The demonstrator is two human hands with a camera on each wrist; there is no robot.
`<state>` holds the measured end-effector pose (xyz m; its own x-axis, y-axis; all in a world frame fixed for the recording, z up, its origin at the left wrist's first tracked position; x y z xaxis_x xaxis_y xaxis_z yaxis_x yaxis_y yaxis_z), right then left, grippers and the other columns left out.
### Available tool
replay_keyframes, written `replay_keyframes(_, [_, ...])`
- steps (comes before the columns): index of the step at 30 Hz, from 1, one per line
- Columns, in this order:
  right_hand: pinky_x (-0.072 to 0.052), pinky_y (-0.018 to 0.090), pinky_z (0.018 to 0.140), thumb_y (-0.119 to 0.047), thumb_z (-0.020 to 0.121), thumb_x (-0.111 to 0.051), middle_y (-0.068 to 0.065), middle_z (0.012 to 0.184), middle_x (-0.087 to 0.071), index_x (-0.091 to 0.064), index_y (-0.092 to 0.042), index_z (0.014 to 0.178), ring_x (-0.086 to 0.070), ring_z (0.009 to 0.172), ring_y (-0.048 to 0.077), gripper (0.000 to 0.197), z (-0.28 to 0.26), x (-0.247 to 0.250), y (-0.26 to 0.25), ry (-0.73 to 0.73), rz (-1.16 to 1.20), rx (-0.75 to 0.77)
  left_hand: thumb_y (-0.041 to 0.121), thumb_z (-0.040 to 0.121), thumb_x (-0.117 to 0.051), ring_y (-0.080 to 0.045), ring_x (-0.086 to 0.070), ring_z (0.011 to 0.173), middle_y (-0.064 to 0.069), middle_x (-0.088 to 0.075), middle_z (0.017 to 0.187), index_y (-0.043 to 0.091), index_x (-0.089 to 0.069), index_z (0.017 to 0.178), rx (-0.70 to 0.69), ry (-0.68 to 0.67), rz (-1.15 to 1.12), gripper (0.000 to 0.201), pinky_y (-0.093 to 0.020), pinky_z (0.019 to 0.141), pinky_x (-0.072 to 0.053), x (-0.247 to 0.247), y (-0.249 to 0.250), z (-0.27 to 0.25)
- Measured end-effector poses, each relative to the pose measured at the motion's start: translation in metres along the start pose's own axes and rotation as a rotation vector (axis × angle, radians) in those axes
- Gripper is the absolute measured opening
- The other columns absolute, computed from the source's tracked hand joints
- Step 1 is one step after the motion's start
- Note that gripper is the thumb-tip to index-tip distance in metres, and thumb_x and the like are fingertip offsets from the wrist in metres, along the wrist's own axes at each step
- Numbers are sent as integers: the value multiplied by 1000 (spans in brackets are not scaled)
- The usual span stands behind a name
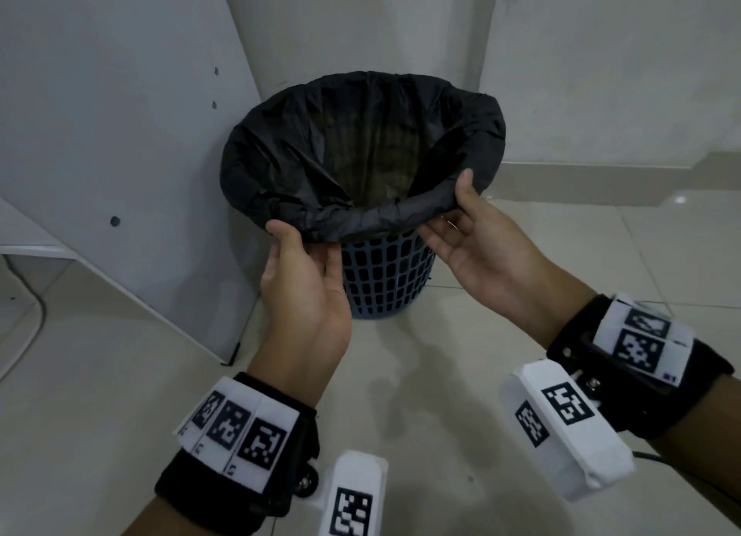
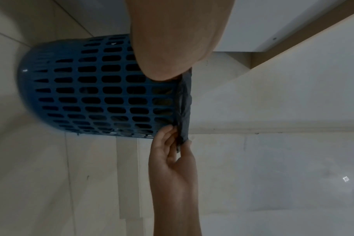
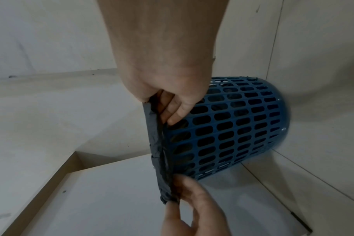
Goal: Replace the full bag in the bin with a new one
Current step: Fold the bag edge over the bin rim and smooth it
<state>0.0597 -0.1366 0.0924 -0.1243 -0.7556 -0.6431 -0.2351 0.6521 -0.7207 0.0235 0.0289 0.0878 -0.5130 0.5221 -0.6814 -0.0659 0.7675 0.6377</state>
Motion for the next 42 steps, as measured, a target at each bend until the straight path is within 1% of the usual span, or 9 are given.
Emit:
replay_keyframes(5, [-60,28,83,-36,100,-52,10,108,-76,-58,-5,125,-73,101,19,40,0,-2,1,17,5,15,46,95,-59,-7,-66,91,4,-66,114,16,-58,137,131,-32,108,52,-22,73,-59,6,-25,-15])
replay_keyframes(10, [-59,30,89,-34,102,-51,9,102,-77,-59,-6,120,-73,100,19,35,-4,-3,-2,11,-8,11,17,105,-50,-8,-70,98,3,-70,115,19,-59,135,118,-81,68,31,-22,82,-57,1,-20,-12])
replay_keyframes(15, [-58,38,92,-46,98,-54,9,107,-74,-56,-10,131,-72,102,24,49,-8,0,4,42,-33,-53,15,103,-47,-12,-68,91,3,-71,112,26,-58,132,161,-5,136,33,-27,80,-54,14,-29,-20])
replay_keyframes(18, [-57,42,93,-55,93,-57,11,113,-65,-56,-10,126,-68,106,27,55,-11,5,10,78,-67,-94,11,101,-51,-13,-67,88,2,-69,111,30,-60,115,184,28,249,25,-28,79,-55,23,-38,-22])
replay_keyframes(25, [-57,43,94,-52,91,-62,6,111,-65,-62,-18,122,-66,106,27,46,-12,7,17,80,-153,-33,13,98,-59,-14,-68,99,2,-67,108,28,-53,132,1,-49,352,38,-28,85,-56,18,-40,-18])
replay_keyframes(28, [-58,43,92,-55,91,-60,7,114,-62,-60,-16,126,-63,100,26,52,-11,10,18,101,-164,-20,9,94,-62,-13,-65,110,2,-63,122,35,-50,129,-36,-50,408,45,-27,86,-54,20,-45,-17])
replay_keyframes(32, [-58,46,91,-60,95,-48,10,122,-59,-59,-17,130,-63,111,29,57,-8,14,18,112,-208,-35,6,92,-63,-12,-62,113,6,-55,132,43,-41,133,-3,-70,462,59,-23,73,-51,24,-50,-15])
replay_keyframes(38, [-55,48,95,-65,97,-33,7,123,-62,-61,-21,128,-61,114,27,61,-15,9,23,89,-293,-57,12,95,-60,-12,-60,112,2,-57,133,37,-47,134,-63,-29,469,48,-27,82,-51,33,-38,2])
replay_keyframes(42, [-55,48,95,-67,98,-23,6,124,-62,-62,-20,127,-60,108,27,68,-29,0,41,20,-365,-120,6,91,-66,-6,-59,110,7,-49,137,38,-35,142,-158,15,488,67,-33,87,-56,39,-51,-11])
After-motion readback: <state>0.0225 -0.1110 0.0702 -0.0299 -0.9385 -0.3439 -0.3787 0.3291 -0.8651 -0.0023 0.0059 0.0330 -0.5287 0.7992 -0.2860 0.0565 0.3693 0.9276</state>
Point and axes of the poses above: each hand's wrist, its own z-axis towards the middle knuckle, its own x-axis out of the back of the hand, y = z × x, the point moved 2 cm from there along z, towards the middle knuckle
